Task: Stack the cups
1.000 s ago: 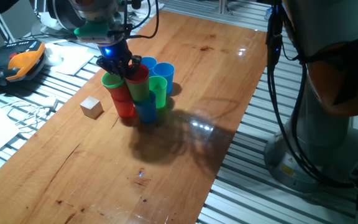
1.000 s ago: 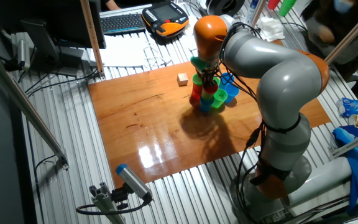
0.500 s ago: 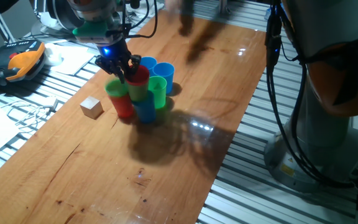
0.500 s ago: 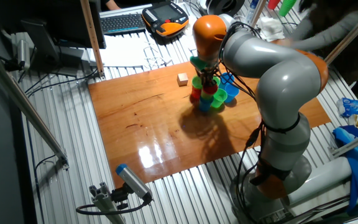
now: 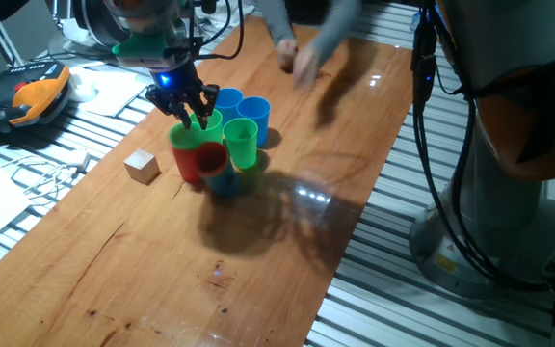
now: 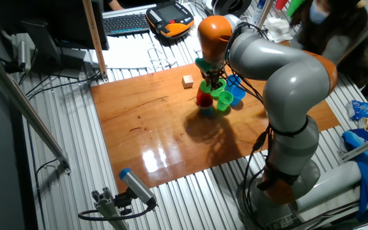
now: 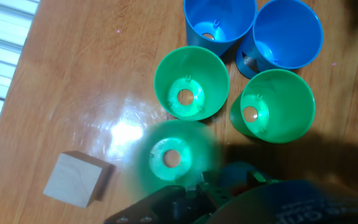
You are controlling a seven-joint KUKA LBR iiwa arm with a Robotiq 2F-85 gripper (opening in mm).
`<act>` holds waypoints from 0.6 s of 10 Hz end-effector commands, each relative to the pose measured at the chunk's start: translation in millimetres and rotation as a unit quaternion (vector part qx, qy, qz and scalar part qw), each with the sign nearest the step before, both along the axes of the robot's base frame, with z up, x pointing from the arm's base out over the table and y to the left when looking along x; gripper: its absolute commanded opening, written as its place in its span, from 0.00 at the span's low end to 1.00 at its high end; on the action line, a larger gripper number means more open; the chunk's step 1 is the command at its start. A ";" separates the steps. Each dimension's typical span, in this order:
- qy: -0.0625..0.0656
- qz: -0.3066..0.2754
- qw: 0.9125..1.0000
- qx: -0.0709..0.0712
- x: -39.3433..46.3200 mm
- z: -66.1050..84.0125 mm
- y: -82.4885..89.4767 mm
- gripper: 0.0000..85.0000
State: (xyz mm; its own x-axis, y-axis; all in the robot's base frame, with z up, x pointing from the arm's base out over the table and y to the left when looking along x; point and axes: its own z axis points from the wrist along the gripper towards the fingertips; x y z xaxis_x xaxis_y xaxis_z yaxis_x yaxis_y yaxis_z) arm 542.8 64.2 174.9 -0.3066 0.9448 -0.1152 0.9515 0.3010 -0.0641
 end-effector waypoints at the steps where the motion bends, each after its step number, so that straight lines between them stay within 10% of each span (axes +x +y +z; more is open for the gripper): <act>1: -0.001 0.002 1.000 0.002 -0.2 -0.1 -0.1 0.40; 6: -0.003 0.015 1.000 0.012 3.1 -1.0 3.3 0.40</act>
